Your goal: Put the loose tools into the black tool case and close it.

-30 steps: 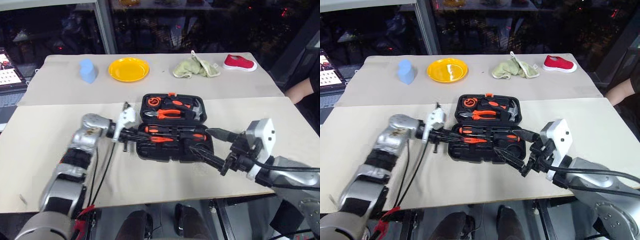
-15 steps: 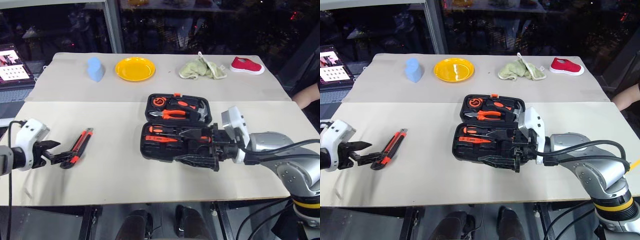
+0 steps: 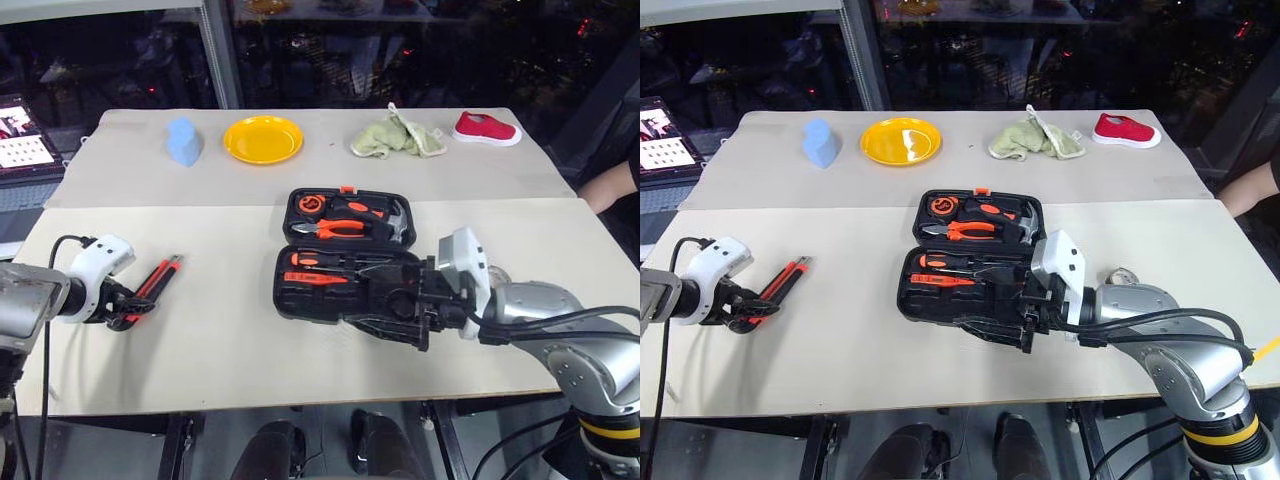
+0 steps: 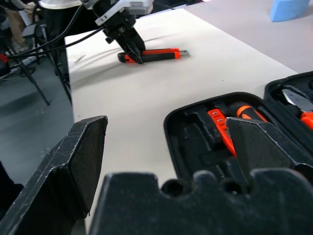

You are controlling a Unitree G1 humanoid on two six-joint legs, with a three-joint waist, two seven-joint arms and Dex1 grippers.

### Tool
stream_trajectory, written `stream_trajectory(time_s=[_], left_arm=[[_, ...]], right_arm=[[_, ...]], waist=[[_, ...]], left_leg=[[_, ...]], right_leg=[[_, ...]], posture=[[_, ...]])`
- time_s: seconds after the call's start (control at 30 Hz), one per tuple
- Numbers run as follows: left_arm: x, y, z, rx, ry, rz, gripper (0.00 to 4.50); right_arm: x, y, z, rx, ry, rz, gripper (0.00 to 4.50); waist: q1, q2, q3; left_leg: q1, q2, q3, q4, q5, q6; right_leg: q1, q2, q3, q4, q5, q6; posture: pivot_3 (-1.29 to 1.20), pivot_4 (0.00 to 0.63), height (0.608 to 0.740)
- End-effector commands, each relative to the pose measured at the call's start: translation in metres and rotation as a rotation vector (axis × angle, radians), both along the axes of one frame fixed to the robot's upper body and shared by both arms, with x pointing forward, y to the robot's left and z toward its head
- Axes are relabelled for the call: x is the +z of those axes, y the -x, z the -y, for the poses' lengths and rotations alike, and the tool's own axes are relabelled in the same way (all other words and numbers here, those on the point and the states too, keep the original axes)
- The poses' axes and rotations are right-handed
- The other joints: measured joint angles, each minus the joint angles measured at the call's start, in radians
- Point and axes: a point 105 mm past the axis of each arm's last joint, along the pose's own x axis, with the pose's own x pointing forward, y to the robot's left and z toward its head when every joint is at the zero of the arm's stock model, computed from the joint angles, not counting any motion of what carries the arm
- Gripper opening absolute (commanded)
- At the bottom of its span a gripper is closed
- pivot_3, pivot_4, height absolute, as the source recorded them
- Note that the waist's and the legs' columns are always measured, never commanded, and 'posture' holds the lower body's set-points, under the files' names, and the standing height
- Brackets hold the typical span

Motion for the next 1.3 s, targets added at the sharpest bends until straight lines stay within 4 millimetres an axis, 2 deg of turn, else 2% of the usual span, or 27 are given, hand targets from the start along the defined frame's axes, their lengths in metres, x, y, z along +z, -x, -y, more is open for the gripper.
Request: stream_trajectory(time_s=[0.03,0.1,0.17,0.23,0.37,0.43,0.57,0.67,0.73,0.93,1.13,1.3], left_arm=[[0.043,-0.025,0.044,-0.244,0.111,0.235,1.66],[0.06,-0.035,0.063,-0.313,0.174,0.329,1.66],[0.076,-0.039,0.102,-0.5,0.231,0.353,1.66],[0.077,-0.035,0.133,-0.681,0.203,0.299,1.66],[0.065,-0.024,0.171,-0.977,0.065,0.206,1.66],[0.059,-0.018,0.184,-1.113,-0.002,0.153,1.66],[0.053,-0.014,0.199,-1.286,-0.141,0.087,1.66],[0.05,-0.012,0.207,-1.352,-0.185,0.061,1.66],[0.048,-0.013,0.214,-1.373,-0.2,0.058,1.66],[0.041,-0.017,0.241,-1.367,-0.175,0.044,1.66],[0.033,-0.019,0.249,-1.337,-0.183,0.002,1.66],[0.025,-0.02,0.244,-1.311,-0.212,-0.032,1.66]], right_arm=[[0.012,0.003,0.004,-0.027,0.001,0.071,4.5],[0.012,0.003,0.006,-0.04,-0.003,0.068,4.5],[0.011,0.007,0.01,-0.069,-0.007,0.06,4.5],[0.009,0.009,0.014,-0.096,-0.003,0.055,4.5],[0.002,0.011,0.024,-0.155,0.032,0.044,4.5],[0.0,0.011,0.03,-0.189,0.039,0.04,4.5],[-0.003,0.012,0.041,-0.263,0.05,0.034,4.5],[-0.005,0.015,0.043,-0.295,0.043,0.028,4.5],[-0.006,0.018,0.044,-0.312,0.036,0.027,4.5],[-0.007,0.025,0.043,-0.369,-0.005,0.022,4.5],[-0.009,0.026,0.042,-0.398,-0.028,0.019,4.5],[-0.01,0.025,0.04,-0.405,-0.039,0.019,4.5]], waist=[[0.008,-0.002,0.0],[0.009,-0.003,0.0],[0.01,-0.003,0.0],[0.011,-0.003,0.0],[0.007,-0.003,0.0],[0.001,-0.003,0.0],[-0.009,-0.004,0.001],[-0.01,-0.004,0.001],[-0.011,-0.004,0.001],[-0.005,-0.004,0.001],[-0.009,-0.004,0.001],[-0.011,-0.004,0.001]], left_leg=[[-0.003,0.0,-0.001,0.002,0.0,0.0],[-0.007,0.0,-0.001,0.003,0.0,0.001],[-0.009,-0.001,-0.001,0.003,-0.001,0.002],[-0.012,-0.002,-0.003,0.004,-0.001,0.003],[-0.011,-0.004,-0.002,0.004,-0.001,0.004],[-0.011,-0.004,-0.001,0.004,-0.001,0.005],[-0.011,-0.002,0.0,0.007,-0.002,0.007],[-0.011,-0.001,-0.001,0.009,-0.005,0.012],[-0.011,0.0,-0.001,0.013,-0.009,0.018],[-0.012,0.0,-0.001,0.018,-0.009,0.02],[-0.012,-0.001,-0.001,0.019,-0.008,0.018],[-0.012,-0.001,-0.001,0.019,-0.009,0.02]], right_leg=[[-0.002,0.0,-0.001,0.0,0.0,0.0],[-0.003,-0.001,-0.003,-0.002,0.001,0.0],[-0.004,-0.001,-0.004,-0.002,0.001,0.001],[-0.004,0.002,-0.01,-0.002,0.001,0.001],[-0.002,0.003,-0.011,-0.003,0.001,0.001],[-0.002,0.003,-0.011,-0.003,0.001,0.001],[-0.002,0.004,-0.01,-0.003,0.001,0.001],[-0.002,0.003,-0.01,-0.003,0.001,0.001],[-0.001,0.003,-0.009,-0.002,0.001,0.001],[0.001,0.003,-0.009,-0.002,0.001,0.005],[0.001,0.004,-0.009,-0.002,0.001,0.005],[0.0,0.003,-0.008,-0.002,0.001,0.005]], posture=[[0.0,0.15,0.74],[0.0,0.15,0.74],[0.0,0.15,0.74],[0.0,0.15,0.74],[0.0,0.15,0.74],[0.0,0.15,0.74],[0.0,0.15,0.74],[0.0,0.15,0.74],[0.0,0.15,0.74],[0.0,0.15,0.74],[0.0,0.15,0.74],[0.0,0.15,0.74]])
